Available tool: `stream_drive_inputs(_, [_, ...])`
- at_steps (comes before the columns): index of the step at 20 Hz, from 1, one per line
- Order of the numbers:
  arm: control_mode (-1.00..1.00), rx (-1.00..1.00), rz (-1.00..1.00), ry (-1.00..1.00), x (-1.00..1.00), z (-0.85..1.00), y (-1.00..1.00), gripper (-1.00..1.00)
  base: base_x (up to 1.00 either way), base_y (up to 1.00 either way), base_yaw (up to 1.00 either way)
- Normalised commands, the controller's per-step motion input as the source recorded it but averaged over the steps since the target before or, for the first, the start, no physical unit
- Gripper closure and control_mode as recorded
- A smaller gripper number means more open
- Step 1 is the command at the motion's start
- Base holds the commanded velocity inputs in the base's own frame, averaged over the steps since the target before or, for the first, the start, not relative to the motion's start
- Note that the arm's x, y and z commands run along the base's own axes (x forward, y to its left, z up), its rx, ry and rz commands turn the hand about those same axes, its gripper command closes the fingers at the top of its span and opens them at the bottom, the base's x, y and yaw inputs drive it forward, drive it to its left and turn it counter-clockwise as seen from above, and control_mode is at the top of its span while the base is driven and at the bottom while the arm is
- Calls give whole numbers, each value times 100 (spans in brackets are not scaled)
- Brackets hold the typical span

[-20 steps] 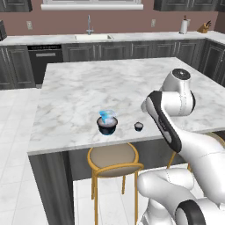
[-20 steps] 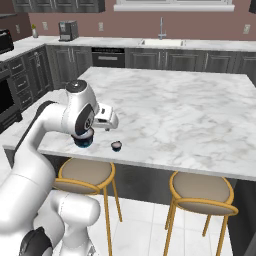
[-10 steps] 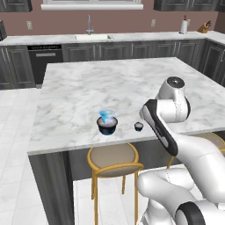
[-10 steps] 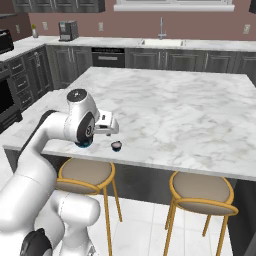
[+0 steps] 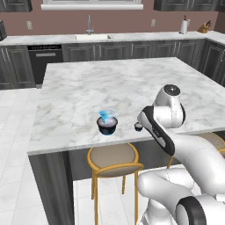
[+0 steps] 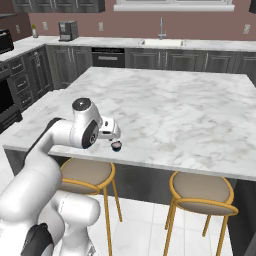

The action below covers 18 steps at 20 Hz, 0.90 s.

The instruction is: Stack the yogurt containers by placing the smaller containers on top of the larger containers.

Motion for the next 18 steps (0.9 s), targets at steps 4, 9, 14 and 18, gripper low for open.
stream_drive_inputs(4, [-100,0,0,-1,14,-23,0,-100,0,0,0])
stream_drive_inputs(9, [-100,0,0,-1,20,-16,0,-100,0,0,0])
stream_drive_inputs(14, [-100,0,0,-1,20,-12,0,-100,0,0,0])
stream_drive_inputs(18, [-100,0,0,-1,16,-18,0,-100,0,0,0])
